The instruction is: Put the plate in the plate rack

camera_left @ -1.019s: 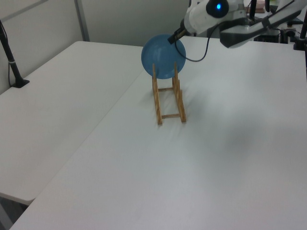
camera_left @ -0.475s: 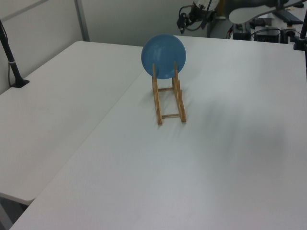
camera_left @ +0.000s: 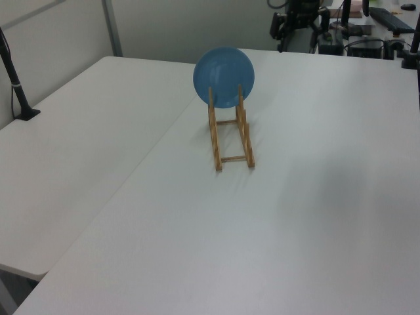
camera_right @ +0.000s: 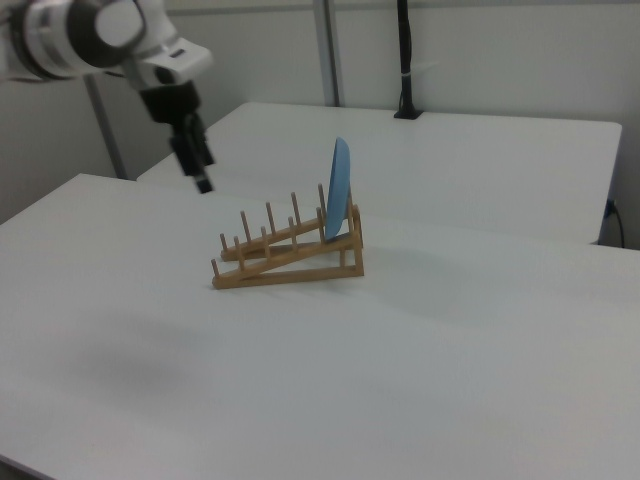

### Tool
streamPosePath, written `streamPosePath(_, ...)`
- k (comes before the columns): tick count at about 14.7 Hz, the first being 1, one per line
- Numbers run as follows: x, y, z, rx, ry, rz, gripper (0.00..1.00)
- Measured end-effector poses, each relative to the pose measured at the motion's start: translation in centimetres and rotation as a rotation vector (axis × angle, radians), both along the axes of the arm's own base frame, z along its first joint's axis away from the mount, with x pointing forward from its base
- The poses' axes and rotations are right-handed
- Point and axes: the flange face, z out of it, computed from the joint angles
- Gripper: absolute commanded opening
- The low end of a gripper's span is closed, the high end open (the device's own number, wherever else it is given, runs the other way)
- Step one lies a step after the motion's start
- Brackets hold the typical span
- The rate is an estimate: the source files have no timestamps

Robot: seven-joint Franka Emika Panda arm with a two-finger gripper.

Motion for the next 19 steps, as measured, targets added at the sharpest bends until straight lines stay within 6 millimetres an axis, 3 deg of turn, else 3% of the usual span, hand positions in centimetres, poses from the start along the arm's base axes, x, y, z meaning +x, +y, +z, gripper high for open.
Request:
streamPosePath(3, -2.1, 1.9, 1.6, 0.091, 0.028, 0.006, 1.0)
streamPosePath(5, -2.1, 0.5, 1.8, 0.134, 0.032, 0.031, 1.0)
streamPosePath(14, -1.9, -1.8, 1.9, 0.074, 0.059, 0.721, 1.0)
streamPosePath(19, -2.0, -2.4, 2.0, 0.059, 0.064, 0.821, 1.0)
